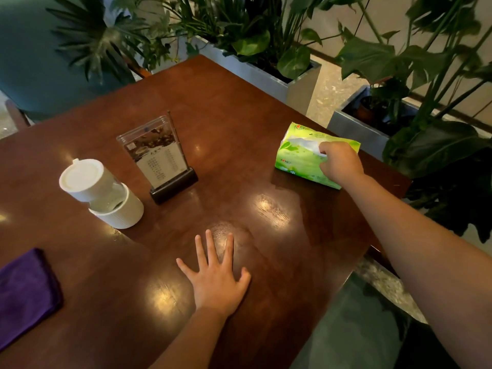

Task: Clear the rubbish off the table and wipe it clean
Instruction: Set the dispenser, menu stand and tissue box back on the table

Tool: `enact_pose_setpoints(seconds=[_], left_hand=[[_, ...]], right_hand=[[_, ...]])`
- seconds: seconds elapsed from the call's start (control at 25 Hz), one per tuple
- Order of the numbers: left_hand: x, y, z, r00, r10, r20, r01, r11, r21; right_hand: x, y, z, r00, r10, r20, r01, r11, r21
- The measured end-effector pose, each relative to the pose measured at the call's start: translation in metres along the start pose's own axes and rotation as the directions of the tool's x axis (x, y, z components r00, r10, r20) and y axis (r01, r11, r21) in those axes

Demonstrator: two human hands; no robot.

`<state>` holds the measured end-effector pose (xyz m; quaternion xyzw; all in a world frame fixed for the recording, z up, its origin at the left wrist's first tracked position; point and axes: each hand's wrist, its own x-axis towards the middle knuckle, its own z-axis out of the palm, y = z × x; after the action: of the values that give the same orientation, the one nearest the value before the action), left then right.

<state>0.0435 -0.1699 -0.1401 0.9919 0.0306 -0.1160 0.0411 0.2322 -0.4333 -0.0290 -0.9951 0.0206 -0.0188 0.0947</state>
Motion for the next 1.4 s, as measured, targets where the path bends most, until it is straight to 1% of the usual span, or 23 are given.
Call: enact_pose_setpoints(seconds=[0.04, 0.2, 0.28, 0.4, 0.48, 0.52, 0.56, 0.6, 0.64, 0.68, 0.72, 0.76, 0.84, 0.96, 1.08, 1.16, 1.24, 1.4], left_hand=[[0.000, 0.000, 0.000, 1.000, -0.001, -0.001, 0.001, 1.000, -0.001], [0.000, 0.000, 0.001, 1.000, -0.004, -0.008, 0.004, 1.000, -0.003], [0.001, 0.001, 0.001, 1.000, -0.002, -0.003, 0.002, 1.000, -0.005], [0.001, 0.001, 0.000, 1.000, -0.002, -0.003, 0.002, 1.000, -0.011], [0.001, 0.001, -0.001, 1.000, -0.001, -0.001, 0.001, 1.000, -0.004], [0.001, 0.001, -0.001, 1.000, -0.001, -0.001, 0.001, 1.000, -0.001], [0.001, 0.001, -0.001, 1.000, -0.001, -0.003, 0.001, 1.000, 0.001], [0.001, 0.001, -0.001, 1.000, -0.001, -0.005, 0.001, 1.000, 0.002], [0.002, 0.001, -0.001, 1.000, -0.002, -0.006, 0.002, 1.000, 0.002], [0.002, 0.001, -0.001, 1.000, -0.002, -0.009, 0.002, 1.000, 0.001], [0.002, 0.001, 0.000, 1.000, 0.001, -0.013, -0.001, 1.000, 0.001], [0.003, 0.000, 0.000, 1.000, 0.002, -0.016, -0.002, 1.000, 0.002], [0.003, -0.001, 0.001, 1.000, 0.003, -0.024, -0.003, 1.000, 0.008], [0.002, -0.001, 0.003, 0.999, 0.005, -0.048, -0.005, 1.000, 0.006], [0.002, 0.000, 0.002, 0.998, 0.011, -0.066, -0.012, 1.000, -0.004], [0.001, 0.000, 0.002, 0.997, 0.019, -0.070, -0.019, 1.000, -0.005], [0.001, 0.000, 0.003, 0.997, 0.024, -0.077, -0.024, 1.000, 0.003], [0.002, -0.001, 0.005, 0.995, 0.017, -0.102, -0.018, 1.000, -0.009]], right_hand=[[0.003, 0.002, -0.002, 0.999, -0.008, 0.040, 0.006, 1.000, 0.030], [0.009, 0.002, -0.021, 0.978, -0.152, 0.141, 0.122, 0.971, 0.204], [0.013, -0.008, -0.028, 0.967, -0.218, 0.131, 0.179, 0.949, 0.260], [0.010, -0.035, -0.026, 0.919, -0.345, 0.192, 0.284, 0.915, 0.288], [-0.001, -0.050, -0.016, 0.909, -0.356, 0.216, 0.289, 0.913, 0.287], [-0.009, -0.056, -0.009, 0.917, -0.354, 0.181, 0.304, 0.917, 0.257], [-0.020, -0.061, -0.002, 0.923, -0.377, 0.078, 0.363, 0.920, 0.150], [-0.031, -0.065, 0.004, 0.891, -0.454, -0.023, 0.455, 0.891, 0.016], [-0.042, -0.067, 0.010, 0.825, -0.556, -0.102, 0.548, 0.831, -0.091], [-0.047, -0.068, 0.016, 0.744, -0.651, -0.152, 0.634, 0.759, -0.151], [-0.050, -0.068, 0.018, 0.693, -0.706, -0.145, 0.686, 0.708, -0.169], [-0.050, -0.067, 0.022, 0.683, -0.716, -0.146, 0.699, 0.698, -0.152], [-0.048, -0.066, 0.026, 0.754, -0.647, -0.113, 0.644, 0.762, -0.066], [-0.041, -0.066, 0.030, 0.825, -0.551, -0.125, 0.549, 0.834, -0.055], [-0.027, -0.074, 0.031, 0.890, -0.435, -0.134, 0.450, 0.886, 0.114], [-0.017, -0.082, 0.031, 0.888, -0.444, -0.120, 0.460, 0.867, 0.191], [-0.007, -0.093, 0.028, 0.863, -0.487, -0.136, 0.505, 0.837, 0.212], [0.021, -0.112, 0.025, 0.800, -0.550, -0.239, 0.590, 0.792, 0.157]])
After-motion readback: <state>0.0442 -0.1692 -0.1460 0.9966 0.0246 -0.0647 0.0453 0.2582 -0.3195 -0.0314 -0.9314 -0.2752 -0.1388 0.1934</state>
